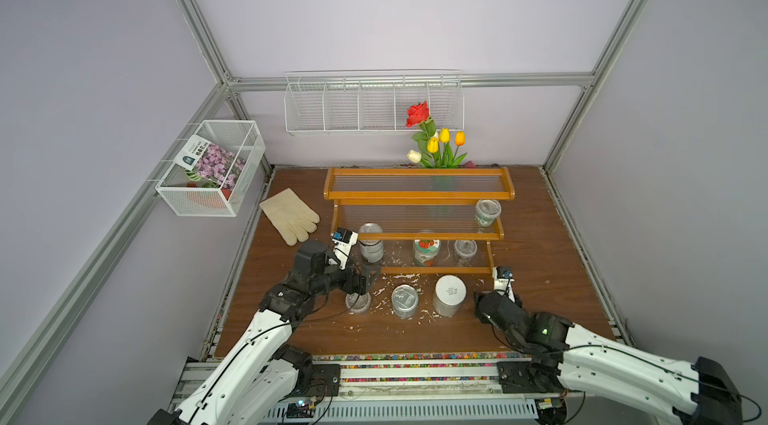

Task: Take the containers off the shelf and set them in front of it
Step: 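Place the container at the center of the board, then pick up a container from the shelf.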

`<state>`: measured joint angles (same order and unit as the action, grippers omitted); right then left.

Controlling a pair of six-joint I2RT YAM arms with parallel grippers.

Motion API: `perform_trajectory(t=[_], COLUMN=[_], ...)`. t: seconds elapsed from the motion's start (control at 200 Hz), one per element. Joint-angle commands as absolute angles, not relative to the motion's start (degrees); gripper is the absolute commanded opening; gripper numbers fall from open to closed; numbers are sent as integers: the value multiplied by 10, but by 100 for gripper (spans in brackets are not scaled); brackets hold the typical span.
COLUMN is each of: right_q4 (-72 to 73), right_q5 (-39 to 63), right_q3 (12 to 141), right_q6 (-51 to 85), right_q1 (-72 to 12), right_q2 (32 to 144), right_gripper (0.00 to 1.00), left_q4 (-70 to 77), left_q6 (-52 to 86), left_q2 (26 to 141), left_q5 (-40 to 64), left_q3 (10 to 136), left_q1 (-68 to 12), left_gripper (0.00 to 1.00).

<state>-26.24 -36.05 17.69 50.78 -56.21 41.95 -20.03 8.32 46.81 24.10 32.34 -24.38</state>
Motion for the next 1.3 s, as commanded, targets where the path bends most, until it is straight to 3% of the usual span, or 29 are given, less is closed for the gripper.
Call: perform_trajectory(t=[0.0, 0.29, 0.545, 0.775, 0.945, 1.075, 1.295], right_q4=[-265, -197, -220, -291, -270, -214, 29], right_q5=[-390, -384, -382, -409, -425, -415, -148], right_q3=[173, 165, 169, 208, 246, 288, 270], right_q6=[505, 477, 488, 473, 354, 223, 110], right_q1=[-552, -514, -512, -511, -511, -485, -294], right_q2=[425, 451, 436, 369, 316, 338, 367], right_gripper=[73, 73, 92, 95, 95, 95, 94], left_q4=[-208, -208, -209, -219, -226, -219, -207], left_q6=[83, 83, 82, 81, 73, 72, 70], left_q2=[461, 463, 469, 472, 472, 477, 478], left_q5=[248, 249, 250, 247, 244, 247, 254], left_q3=[317, 321, 327, 344, 363, 375, 391], left_q1=[-240, -240, -240, -240, -237, -233, -219], left_gripper=[99, 99, 99, 99, 99, 99, 99])
